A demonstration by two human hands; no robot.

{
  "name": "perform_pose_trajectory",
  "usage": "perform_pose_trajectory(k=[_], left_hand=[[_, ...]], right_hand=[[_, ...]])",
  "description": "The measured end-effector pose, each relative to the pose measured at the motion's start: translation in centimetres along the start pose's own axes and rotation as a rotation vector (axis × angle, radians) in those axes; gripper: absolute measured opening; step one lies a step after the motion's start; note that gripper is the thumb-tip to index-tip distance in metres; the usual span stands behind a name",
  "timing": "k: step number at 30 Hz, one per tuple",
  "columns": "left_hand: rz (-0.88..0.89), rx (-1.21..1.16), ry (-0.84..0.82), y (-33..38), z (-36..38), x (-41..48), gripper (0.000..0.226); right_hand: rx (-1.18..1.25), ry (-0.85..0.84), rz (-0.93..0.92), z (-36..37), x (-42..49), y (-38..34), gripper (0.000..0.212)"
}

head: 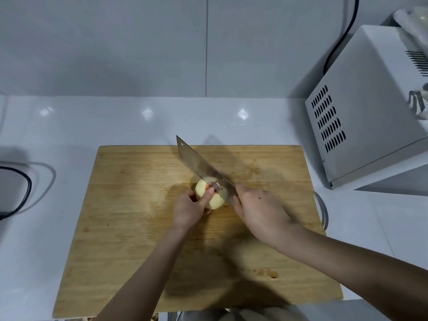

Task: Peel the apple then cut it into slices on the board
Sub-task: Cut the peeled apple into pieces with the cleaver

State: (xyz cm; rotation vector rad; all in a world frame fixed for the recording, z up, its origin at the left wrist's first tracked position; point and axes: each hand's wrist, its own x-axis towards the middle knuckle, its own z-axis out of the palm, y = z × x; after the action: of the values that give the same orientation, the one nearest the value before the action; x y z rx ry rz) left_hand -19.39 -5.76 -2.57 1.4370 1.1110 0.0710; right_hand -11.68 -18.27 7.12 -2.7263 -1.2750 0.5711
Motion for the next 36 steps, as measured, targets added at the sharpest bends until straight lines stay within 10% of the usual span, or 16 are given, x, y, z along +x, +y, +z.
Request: perform_pose_trajectory(k=[36], left_hand=[[-0.109,0.057,-0.119,-0.9,-2.7,-3.4,0.044]], right_hand=[[0.229,-0.092,-0.026,4.2,2.7,0.9,0.01]])
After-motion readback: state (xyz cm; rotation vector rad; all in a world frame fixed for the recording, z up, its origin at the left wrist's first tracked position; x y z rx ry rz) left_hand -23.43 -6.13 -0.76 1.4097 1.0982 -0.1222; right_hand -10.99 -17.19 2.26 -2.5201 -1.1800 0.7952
